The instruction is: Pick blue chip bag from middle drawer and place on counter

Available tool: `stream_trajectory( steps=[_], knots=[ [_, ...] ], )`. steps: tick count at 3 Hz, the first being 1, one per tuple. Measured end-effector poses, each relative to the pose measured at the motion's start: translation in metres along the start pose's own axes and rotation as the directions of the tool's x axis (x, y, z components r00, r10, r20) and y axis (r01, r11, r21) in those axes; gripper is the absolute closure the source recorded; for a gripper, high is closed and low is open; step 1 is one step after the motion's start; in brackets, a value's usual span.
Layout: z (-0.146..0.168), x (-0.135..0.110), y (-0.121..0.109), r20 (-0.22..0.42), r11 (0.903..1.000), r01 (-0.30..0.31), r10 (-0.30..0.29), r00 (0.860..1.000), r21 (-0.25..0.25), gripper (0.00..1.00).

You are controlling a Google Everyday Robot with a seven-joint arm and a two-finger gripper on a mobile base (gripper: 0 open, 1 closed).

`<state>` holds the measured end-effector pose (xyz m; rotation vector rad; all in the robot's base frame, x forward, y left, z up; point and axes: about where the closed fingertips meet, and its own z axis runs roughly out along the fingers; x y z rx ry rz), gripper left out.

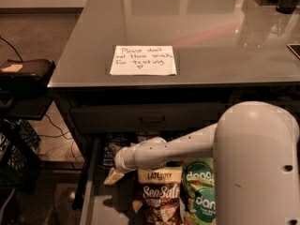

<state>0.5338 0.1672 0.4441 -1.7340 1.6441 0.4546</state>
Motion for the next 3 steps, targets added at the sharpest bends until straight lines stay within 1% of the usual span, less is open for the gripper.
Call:
stream_trajectory(
  steps=[1,2,3],
  knots=[
    [0.016,0.003,-0.011,0.0,0.9991,0.039,-0.039,0.999,0.017,0.32],
    [0.023,0.008,-0.024,-0.023,0.9963,0.073,-0.072,0.997,0.046,0.32],
    [0.03,0.017,-0.036,-0.064,0.9919,0.096,-0.091,0.994,0.083,0.35]
  ],
)
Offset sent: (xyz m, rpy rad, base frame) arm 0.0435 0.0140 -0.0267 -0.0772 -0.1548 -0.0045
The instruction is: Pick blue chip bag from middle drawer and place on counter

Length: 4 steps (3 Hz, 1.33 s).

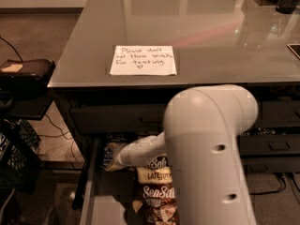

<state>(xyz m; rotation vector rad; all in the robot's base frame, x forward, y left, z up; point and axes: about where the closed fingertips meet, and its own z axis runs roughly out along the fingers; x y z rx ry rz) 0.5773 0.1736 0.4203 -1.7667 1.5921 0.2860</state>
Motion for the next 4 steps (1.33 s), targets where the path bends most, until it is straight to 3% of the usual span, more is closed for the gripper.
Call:
stream_trajectory(
  steps=[1,3,4],
  knots=[
    [0.011,0.011,-0.005,-0.052,0.9993,0.009,-0.007,0.999,0.037,0.44],
    [0.03,0.028,-0.005,-0.122,0.9978,-0.011,0.018,0.992,0.065,0.41],
    [0.034,0.036,-0.006,-0.139,0.997,-0.023,0.033,0.99,0.073,0.33]
  ],
)
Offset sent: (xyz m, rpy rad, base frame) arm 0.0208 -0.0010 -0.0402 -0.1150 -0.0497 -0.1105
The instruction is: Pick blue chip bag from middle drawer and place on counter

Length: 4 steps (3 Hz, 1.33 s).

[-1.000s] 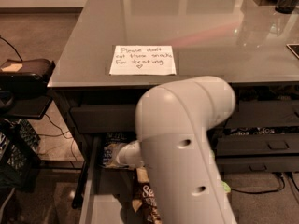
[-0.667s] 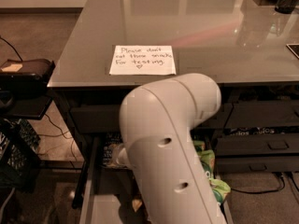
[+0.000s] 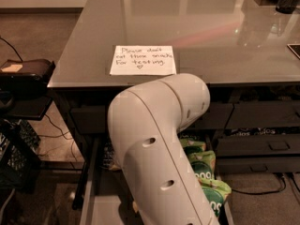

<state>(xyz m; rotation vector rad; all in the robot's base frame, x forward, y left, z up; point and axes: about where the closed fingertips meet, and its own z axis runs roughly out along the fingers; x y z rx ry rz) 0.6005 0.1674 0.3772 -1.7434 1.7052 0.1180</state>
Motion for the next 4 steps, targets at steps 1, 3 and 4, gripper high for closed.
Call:
stream_trajectory(
  steps=[1,3,4],
  knots=[
    [0.005,0.008,-0.002,-0.016,0.9999,-0.013,0.013,1.0,0.003,0.3],
    [0.015,0.02,-0.005,-0.05,0.9995,-0.031,0.031,0.998,-0.006,0.25],
    [0.015,0.022,-0.007,-0.058,0.9993,-0.037,0.036,0.998,-0.007,0.44]
  ],
)
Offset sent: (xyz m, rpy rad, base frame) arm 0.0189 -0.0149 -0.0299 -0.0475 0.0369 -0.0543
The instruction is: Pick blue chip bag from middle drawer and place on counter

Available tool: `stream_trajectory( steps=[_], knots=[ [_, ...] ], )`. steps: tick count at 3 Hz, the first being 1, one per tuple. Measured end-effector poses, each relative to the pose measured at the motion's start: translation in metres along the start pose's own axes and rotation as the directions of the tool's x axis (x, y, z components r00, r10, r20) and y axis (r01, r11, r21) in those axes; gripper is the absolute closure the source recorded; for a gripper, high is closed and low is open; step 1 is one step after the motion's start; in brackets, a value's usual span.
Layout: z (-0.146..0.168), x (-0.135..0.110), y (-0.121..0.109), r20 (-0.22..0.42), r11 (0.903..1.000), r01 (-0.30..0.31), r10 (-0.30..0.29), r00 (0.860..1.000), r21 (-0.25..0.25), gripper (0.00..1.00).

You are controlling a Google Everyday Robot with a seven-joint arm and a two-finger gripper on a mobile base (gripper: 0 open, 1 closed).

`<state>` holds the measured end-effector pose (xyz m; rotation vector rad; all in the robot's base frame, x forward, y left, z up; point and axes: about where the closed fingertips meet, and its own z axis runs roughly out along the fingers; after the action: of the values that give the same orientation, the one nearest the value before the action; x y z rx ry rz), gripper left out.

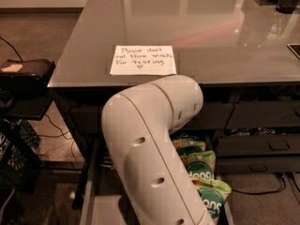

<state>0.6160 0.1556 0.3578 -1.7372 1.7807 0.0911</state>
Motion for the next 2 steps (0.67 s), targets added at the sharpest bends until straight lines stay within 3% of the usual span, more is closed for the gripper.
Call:
stream_trajectory(
  steps=[2],
  knots=[
    [-0.0024,0.0032,-0.0001,0.001,0.9995,-0.03,0.03,1.0,-0.003,0.91]
  ],
)
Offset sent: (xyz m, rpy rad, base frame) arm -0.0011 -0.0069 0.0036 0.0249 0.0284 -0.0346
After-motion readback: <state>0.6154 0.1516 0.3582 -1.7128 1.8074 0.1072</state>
